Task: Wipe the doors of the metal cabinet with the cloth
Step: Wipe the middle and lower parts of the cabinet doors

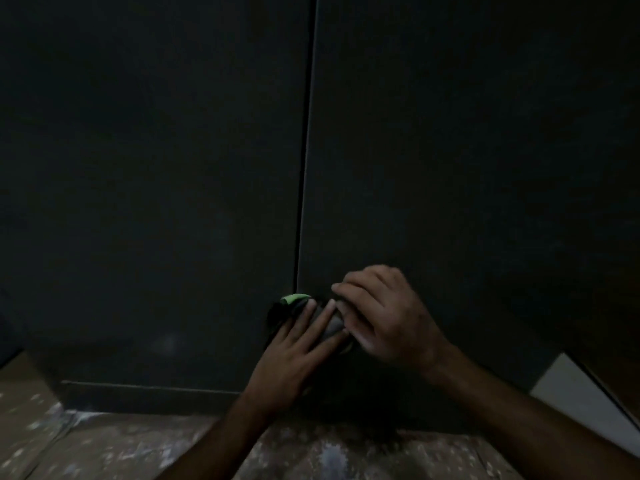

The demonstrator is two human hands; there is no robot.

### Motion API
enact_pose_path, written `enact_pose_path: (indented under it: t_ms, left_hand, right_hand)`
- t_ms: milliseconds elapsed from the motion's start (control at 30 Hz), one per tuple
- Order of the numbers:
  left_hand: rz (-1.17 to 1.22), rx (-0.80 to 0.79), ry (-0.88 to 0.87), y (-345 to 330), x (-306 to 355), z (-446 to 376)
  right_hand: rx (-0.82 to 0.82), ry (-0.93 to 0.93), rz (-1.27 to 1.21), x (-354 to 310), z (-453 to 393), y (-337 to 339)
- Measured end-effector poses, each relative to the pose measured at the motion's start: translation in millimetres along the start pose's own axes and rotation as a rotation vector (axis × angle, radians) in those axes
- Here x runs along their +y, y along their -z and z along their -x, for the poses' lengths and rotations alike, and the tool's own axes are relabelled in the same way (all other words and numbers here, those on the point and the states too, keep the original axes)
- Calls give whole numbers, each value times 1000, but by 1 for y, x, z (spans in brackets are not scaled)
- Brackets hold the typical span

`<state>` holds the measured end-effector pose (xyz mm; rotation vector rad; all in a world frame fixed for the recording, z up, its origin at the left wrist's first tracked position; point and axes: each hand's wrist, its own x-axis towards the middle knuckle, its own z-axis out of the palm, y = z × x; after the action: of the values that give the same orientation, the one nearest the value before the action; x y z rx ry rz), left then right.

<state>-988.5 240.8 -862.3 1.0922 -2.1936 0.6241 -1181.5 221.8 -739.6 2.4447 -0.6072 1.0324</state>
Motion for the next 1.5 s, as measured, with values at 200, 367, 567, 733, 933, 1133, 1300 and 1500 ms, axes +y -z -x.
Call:
enact_pose_path:
  t_ms: [200, 367, 567, 733, 933, 1133, 1300, 1500]
  left_hand:
    - [754, 442, 242, 64, -2, -69]
    - [451, 479, 172, 116, -10, -145]
    - [-325, 38, -300, 168, -64, -155]
    - [-385, -9, -160, 189, -78, -134]
    - [-342, 68, -6, 202, -89, -140]
    - [-362, 107, 2, 205, -91, -143]
    - [-373, 10, -67, 194, -78, -143]
    - [-317, 54, 2, 199, -64, -161]
  right_hand:
    - [26, -145, -131, -12, -12, 10]
    - [234, -170, 130, 6, -45, 26]
    - [140, 32, 340, 12, -50, 10]
    - [162, 23, 401, 32, -54, 35]
    - [718, -535, 404, 69, -129, 105]
    - [211, 51, 455, 11, -85, 14]
    - [54, 122, 620, 70, -5, 67]
    - [597, -623, 641, 92, -88, 117]
